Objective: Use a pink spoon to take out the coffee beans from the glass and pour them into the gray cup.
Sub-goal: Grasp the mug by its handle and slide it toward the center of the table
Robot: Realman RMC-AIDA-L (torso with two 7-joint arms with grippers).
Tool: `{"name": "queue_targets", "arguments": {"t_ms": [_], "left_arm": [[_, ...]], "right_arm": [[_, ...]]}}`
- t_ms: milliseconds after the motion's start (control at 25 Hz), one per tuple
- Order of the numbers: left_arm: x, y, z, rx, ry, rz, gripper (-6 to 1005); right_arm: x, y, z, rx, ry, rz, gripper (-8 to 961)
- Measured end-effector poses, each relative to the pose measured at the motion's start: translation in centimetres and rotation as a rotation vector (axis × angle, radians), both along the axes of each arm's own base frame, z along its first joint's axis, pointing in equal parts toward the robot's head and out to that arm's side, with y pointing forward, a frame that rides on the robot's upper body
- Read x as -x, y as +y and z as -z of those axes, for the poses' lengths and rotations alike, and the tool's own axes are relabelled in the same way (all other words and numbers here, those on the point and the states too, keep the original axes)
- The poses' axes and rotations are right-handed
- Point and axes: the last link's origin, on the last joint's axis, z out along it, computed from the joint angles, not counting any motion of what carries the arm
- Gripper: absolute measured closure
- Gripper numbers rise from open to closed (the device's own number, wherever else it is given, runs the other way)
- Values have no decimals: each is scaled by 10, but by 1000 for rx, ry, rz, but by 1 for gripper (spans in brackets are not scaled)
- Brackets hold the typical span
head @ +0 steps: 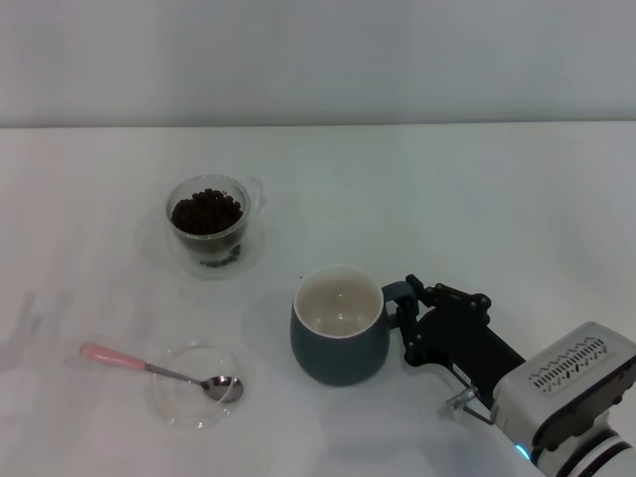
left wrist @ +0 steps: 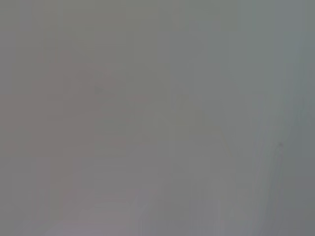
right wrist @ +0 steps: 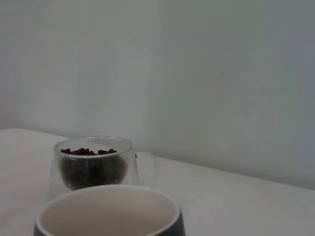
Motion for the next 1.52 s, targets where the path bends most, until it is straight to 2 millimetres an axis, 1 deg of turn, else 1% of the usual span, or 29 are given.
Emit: {"name": "queue_targets", "arguments": {"t_ms": [280, 480, 720, 920, 1240, 1440, 1520], "left_arm": [[0, 0, 0, 0, 0, 1, 112], [1, -1, -1, -3, 6, 0, 111], [2, -2, -2, -4, 8, -2, 111], [1, -1, -2, -4, 9, 2, 111], [0, 2, -3, -8, 10, 5, 112], [1, 2, -4, -11, 11, 1, 112], [0, 4, -4, -11, 12, 2, 111]], "right_arm": [[-1, 0, 2, 24, -21, -12, 816], [-2, -2, 3, 31, -32, -20, 639], [-9, -6, 0, 28, -33, 2, 576], [-14, -9, -2, 25, -29, 21, 460], [-19, -12, -6, 25, 5, 48, 237], [-23, -16, -8, 44, 28, 52, 76], [-25, -19, -10, 54, 53, 45, 76]]}}
